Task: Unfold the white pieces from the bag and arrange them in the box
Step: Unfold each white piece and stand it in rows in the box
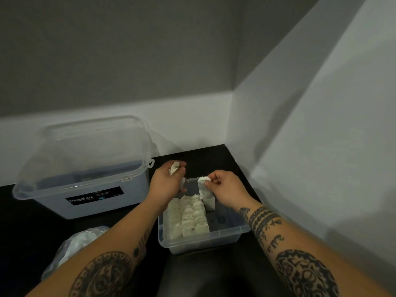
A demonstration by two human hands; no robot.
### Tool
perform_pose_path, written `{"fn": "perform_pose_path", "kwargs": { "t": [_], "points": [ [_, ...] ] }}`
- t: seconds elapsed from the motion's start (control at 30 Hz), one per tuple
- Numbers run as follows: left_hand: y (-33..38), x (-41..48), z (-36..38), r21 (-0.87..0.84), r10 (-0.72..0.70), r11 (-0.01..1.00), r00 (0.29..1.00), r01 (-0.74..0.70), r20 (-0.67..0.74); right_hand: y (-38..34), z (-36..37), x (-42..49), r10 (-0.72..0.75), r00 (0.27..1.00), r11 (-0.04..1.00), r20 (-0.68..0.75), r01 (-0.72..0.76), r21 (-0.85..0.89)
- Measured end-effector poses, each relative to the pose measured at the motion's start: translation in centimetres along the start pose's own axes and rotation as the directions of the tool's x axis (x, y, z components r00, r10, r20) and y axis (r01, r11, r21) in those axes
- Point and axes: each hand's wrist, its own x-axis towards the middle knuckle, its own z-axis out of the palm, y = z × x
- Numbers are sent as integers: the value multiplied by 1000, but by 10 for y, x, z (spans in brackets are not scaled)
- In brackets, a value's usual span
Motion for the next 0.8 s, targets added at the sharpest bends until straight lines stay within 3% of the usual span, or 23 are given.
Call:
{"fn": "perform_pose_path", "kwargs": {
  "t": [0.1,0.23,0.43,0.63,0.8],
  "points": [
    [-3,8,-3,316,173,936,985,-157,-24,6,3,-3,54,998,998,-12,-54,-39],
    [-10,13,-7,641,371,687,924,-343,97,12,12,-4,166,985,982,-39,-169,-87],
    [-10,20,-14,883,264,316,926,-348,270,21,31,2,297,951,924,-89,-309,-223],
    [-11,18,-15,891,254,287,925,-351,283,33,45,11,413,907,846,-89,-418,-332],
    [-16,18,-16,891,274,291,922,-349,272,36,54,17,403,912,807,-76,-393,-441]
  ]
}}
